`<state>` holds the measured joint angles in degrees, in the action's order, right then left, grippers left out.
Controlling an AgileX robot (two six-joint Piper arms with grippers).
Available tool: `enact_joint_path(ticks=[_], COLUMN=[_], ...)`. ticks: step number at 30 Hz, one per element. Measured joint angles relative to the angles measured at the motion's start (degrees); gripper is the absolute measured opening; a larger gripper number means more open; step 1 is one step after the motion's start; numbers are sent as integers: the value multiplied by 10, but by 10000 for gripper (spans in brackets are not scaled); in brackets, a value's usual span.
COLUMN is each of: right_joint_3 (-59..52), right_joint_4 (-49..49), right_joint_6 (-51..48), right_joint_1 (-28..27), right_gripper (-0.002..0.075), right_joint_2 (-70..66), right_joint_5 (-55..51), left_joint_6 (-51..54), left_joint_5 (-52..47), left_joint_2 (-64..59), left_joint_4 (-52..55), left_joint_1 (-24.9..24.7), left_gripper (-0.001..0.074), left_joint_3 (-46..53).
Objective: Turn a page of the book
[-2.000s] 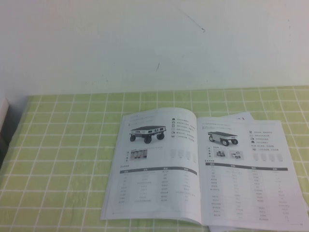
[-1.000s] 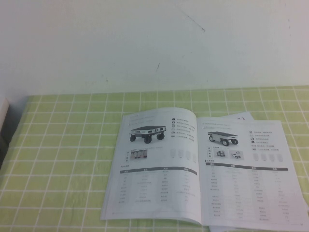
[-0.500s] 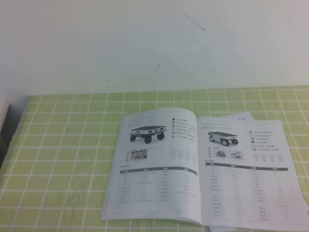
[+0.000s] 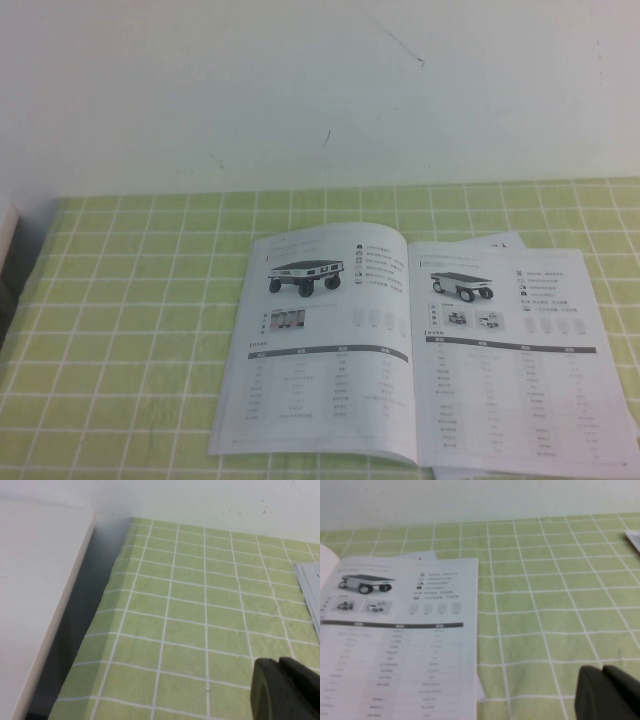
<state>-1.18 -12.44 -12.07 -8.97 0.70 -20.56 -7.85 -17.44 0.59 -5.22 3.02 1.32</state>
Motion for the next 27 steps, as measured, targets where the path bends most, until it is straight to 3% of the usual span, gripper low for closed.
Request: enact_joint_path(ticks=[6, 10, 12, 15, 23, 27], right_joint_3=[-4, -5, -5, -5, -5, -5], right_joint_4=[-173, -368, -415, -434, -439, -443], right_joint_6=[29, 49, 49, 49, -27, -118], right_joint_1=[0, 0, 0, 0, 0, 0], right_gripper=[-4, -4, -4, -4, -4, -4], right_joint_2=[0, 0, 0, 0, 0, 0], right_joint_5=[0, 1, 4, 6, 23, 24], left_joint_6=[-35, -78, -90, -96, -93, -74], left_joint_5=[6, 38, 59, 85, 91, 91], left_joint_2=[0, 0, 0, 0, 0, 0], left_joint_4=[-72, -240, -327, -404, -436, -448], left_joint_1=[0, 0, 0, 0, 0, 0], left_gripper=[-4, -4, -4, -4, -4, -4], left_joint_3=[0, 0, 0, 0, 0, 0])
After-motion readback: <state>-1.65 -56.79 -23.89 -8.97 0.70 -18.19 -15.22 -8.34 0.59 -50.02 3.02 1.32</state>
